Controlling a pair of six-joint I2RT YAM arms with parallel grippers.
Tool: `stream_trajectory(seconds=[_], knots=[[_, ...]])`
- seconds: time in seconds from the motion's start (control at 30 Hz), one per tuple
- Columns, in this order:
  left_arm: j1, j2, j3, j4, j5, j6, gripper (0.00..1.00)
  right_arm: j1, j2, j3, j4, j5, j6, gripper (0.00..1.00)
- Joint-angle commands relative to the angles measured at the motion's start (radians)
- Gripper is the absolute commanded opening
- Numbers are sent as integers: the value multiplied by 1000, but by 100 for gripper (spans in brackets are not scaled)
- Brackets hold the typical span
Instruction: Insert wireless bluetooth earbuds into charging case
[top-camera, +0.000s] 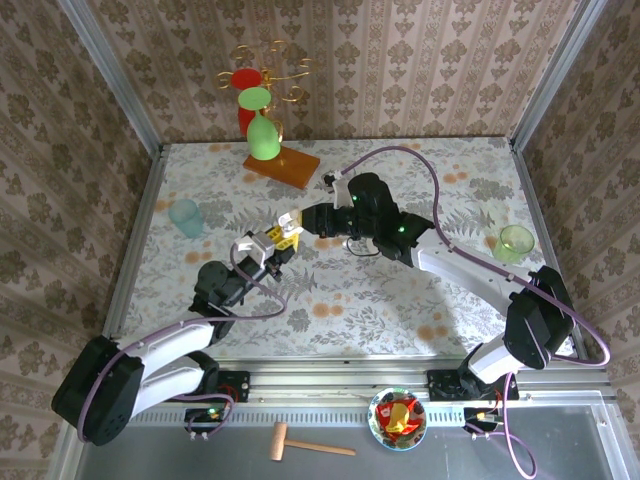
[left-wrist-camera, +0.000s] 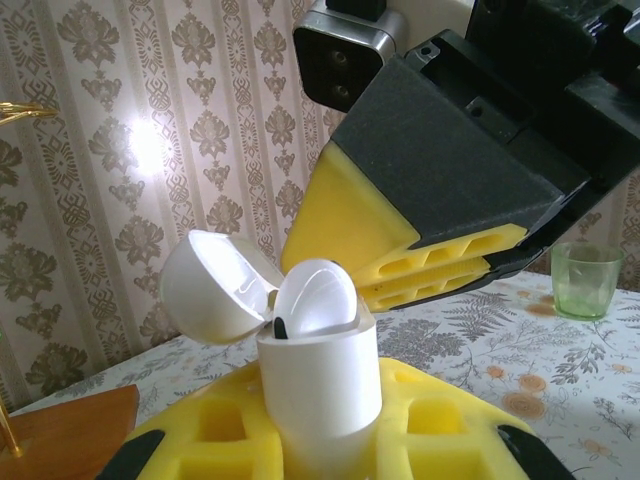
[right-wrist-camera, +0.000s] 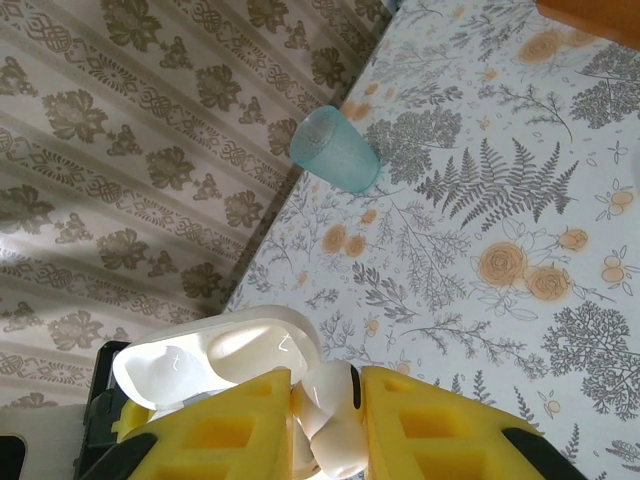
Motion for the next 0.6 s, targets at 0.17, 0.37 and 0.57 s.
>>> stream_trajectory(seconds=[0.17, 0.37, 0.57], knots=[[-5, -30, 31, 38, -13, -15, 5, 6, -20, -21, 42, -9, 4, 21], [-5, -12, 30, 59, -12, -15, 5, 6, -51, -30, 30, -8, -20, 26], [-5, -3, 30, 76, 0, -14, 5, 5, -81, -34, 30, 13, -28, 41]])
